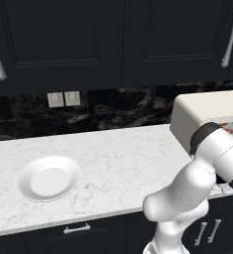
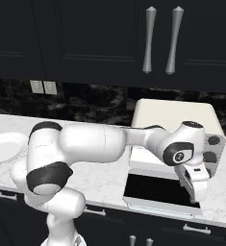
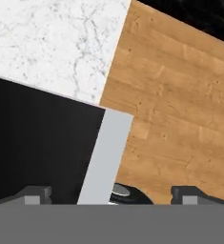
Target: Pick up the kebab skewer and baguette bread, and place them inside the toaster oven. Close the toaster oven door and start by setting the timer.
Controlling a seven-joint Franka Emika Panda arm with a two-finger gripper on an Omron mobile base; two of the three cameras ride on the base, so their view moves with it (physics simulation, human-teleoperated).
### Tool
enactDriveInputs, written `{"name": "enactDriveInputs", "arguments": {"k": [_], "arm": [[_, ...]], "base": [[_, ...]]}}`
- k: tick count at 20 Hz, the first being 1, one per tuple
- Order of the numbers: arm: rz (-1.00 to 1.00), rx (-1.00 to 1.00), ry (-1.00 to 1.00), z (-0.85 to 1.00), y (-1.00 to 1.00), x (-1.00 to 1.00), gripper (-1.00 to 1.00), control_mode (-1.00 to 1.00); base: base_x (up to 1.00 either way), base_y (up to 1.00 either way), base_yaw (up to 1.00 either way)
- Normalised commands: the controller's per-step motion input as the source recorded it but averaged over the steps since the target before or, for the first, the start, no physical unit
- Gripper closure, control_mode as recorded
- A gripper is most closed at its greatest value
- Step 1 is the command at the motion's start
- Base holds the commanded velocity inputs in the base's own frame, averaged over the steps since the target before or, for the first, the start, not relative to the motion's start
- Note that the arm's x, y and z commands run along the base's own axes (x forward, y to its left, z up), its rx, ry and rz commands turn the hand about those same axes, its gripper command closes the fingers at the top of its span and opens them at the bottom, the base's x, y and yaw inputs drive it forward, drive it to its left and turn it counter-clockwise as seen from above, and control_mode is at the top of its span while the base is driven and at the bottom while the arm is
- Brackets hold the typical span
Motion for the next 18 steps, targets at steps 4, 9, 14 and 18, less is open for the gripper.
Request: {"name": "enactDriveInputs", "arguments": {"k": [4, 9, 14, 18], "arm": [[0.37, 0.0, 0.0, 0.0, 0.69, -0.95, -1.0, -1.0], [0.47, 0.0, 0.0, 0.0, 0.59, -0.9, -1.0, -1.0], [0.45, 0.0, 0.0, 0.0, 0.72, -0.6, -1.0, -1.0], [0.44, 0.06, 0.03, -0.18, 0.64, -0.01, -1.0, -1.0]], "base": [[0.0, 0.0, 0.0], [0.0, 0.0, 0.0], [0.0, 0.0, 0.0], [0.0, 0.0, 0.0]]}}
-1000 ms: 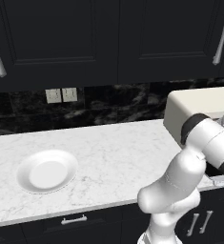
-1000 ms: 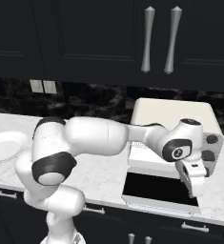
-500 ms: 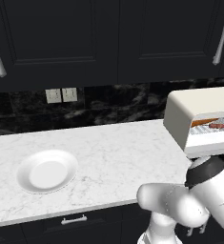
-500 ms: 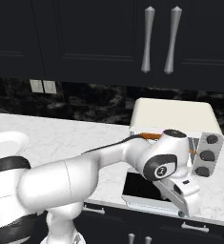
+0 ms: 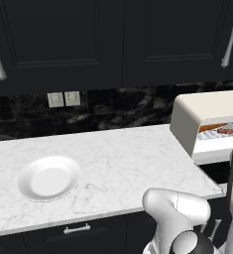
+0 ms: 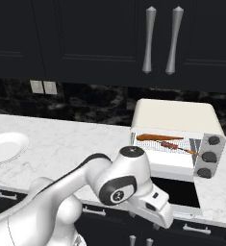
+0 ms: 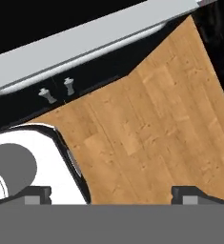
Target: Pick up the kebab skewer and baguette bread, and place them inside the toaster oven. Close the toaster oven door and start by setting the timer.
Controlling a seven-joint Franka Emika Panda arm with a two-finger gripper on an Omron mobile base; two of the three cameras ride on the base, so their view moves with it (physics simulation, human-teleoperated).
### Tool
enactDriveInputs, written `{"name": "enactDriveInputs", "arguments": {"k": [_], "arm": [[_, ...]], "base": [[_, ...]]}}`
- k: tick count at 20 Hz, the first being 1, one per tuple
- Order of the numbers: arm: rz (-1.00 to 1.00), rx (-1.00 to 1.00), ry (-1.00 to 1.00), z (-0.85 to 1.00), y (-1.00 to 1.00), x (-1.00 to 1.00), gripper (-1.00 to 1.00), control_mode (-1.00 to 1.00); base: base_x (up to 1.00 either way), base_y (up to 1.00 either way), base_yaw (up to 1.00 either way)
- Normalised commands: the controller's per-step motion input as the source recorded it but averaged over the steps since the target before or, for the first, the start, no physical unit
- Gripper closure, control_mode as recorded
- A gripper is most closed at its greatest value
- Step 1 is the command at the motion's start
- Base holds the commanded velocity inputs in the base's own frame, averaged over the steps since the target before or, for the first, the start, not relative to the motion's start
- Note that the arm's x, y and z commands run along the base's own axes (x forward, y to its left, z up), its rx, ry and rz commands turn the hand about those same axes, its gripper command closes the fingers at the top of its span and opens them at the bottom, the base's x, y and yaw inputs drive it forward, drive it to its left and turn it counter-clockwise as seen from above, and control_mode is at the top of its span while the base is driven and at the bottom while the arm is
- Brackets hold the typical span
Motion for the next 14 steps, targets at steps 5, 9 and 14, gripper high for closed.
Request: {"name": "enactDriveInputs", "arguments": {"k": [5, 9, 14], "arm": [[0.49, 0.09, 0.01, -0.14, 0.24, -0.03, -1.0, -1.0], [0.43, 0.09, 0.03, -0.28, 0.05, 0.06, -1.0, -1.0], [0.1, 0.08, 0.0, -0.16, 0.01, 0.6, -1.0, -1.0]], "base": [[0.0, 0.0, 0.0], [0.0, 0.0, 0.0], [0.0, 0.0, 0.0]]}}
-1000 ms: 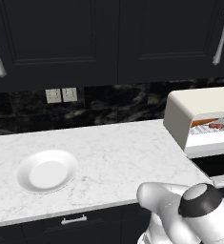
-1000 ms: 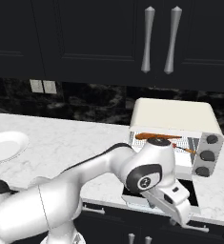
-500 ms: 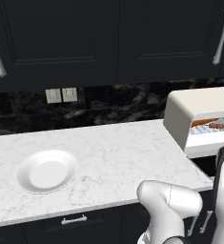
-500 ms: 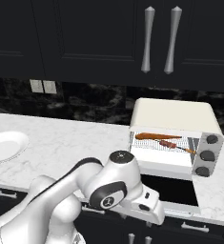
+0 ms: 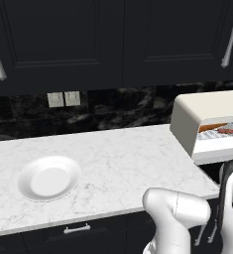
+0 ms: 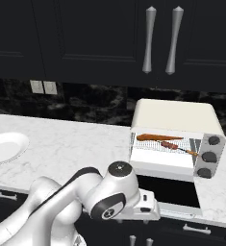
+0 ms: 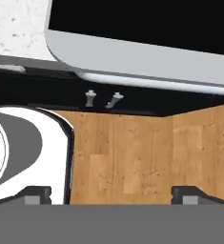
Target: Pick up the kebab skewer and baguette bread, and place them inside the toaster oven. Close the toaster oven door and start by setting the timer.
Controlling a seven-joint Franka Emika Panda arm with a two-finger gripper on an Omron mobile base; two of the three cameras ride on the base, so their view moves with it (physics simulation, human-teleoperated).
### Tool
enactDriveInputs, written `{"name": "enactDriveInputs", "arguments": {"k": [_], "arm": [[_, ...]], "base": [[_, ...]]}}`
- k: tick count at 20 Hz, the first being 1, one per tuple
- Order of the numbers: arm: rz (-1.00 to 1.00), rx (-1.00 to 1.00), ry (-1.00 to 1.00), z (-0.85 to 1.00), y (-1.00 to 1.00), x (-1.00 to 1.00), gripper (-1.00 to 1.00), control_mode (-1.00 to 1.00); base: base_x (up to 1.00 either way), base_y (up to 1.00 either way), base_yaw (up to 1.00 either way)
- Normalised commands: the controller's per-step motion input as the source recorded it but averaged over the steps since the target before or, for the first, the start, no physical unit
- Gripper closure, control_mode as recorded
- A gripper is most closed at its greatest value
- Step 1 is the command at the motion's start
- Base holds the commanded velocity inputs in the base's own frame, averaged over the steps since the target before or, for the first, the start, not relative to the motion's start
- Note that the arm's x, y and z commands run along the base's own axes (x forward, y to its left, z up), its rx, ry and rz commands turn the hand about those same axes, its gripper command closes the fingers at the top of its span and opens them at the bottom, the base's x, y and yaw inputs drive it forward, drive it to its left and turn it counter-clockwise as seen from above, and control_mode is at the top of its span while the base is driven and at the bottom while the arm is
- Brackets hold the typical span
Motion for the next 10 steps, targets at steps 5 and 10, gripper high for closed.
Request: {"name": "enactDriveInputs", "arguments": {"k": [5, 10], "arm": [[-0.04, 0.0, 0.01, -0.47, -0.01, 0.19, -1.0, -1.0], [-0.12, 0.0, 0.01, -0.43, -0.2, 0.05, -1.0, -1.0]], "base": [[0.0, 0.0, 0.0], [0.0, 0.0, 0.0]]}}
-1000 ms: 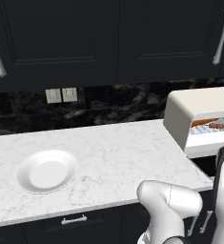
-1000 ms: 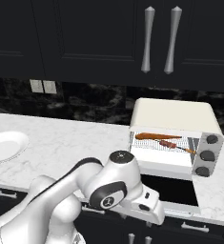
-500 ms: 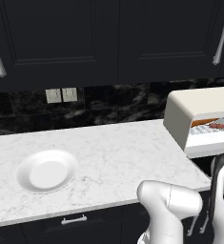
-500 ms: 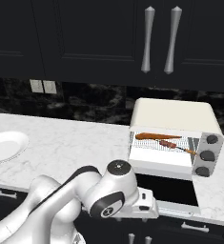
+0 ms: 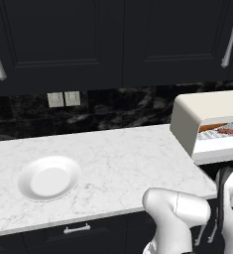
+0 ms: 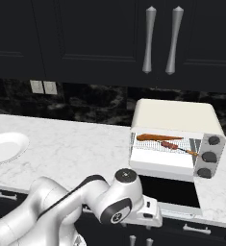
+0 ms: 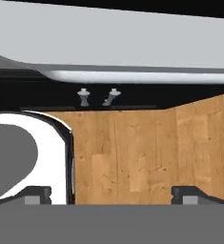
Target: Pick up the kebab skewer and baguette bread, and place them inside the toaster oven. Close the toaster oven door and start by setting the timer.
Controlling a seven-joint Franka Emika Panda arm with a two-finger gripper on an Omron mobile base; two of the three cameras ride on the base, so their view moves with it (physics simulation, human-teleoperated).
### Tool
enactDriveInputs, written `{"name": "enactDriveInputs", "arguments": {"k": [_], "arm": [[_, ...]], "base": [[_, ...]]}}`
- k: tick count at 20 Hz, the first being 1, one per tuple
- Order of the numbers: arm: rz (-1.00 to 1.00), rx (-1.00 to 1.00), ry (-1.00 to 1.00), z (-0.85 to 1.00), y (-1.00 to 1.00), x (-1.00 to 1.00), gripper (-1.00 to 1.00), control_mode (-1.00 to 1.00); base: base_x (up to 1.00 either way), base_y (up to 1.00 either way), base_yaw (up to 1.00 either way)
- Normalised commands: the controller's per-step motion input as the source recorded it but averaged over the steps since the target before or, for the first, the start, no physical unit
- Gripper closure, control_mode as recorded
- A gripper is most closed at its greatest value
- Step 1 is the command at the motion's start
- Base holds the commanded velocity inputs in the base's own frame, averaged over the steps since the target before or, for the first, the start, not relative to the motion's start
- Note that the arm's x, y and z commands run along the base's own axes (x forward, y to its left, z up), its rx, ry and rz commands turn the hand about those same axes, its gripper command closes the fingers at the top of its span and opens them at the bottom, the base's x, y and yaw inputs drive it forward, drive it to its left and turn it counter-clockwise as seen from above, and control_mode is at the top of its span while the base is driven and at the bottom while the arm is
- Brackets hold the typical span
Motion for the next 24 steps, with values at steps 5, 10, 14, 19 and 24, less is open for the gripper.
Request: {"name": "enactDriveInputs", "arguments": {"k": [5, 10, 14, 19, 24], "arm": [[-0.13, 0.0, 0.0, -0.28, -0.12, 0.6, -1.0, -1.0], [-0.11, 0.0, 0.0, -0.12, -0.01, 0.74, -1.0, -1.0], [-0.07, 0.0, -0.04, 0.05, -0.02, 0.68, -1.0, -1.0], [-0.08, 0.0, -0.24, 0.3, 0.0, 0.62, -1.0, -1.0], [-0.04, 0.0, -0.41, 0.44, 0.22, 0.72, -1.0, -1.0]], "base": [[0.0, 0.0, 0.0], [0.0, 0.0, 0.0], [0.0, 0.0, 0.0], [0.0, 0.0, 0.0], [0.0, 0.0, 0.0]]}}
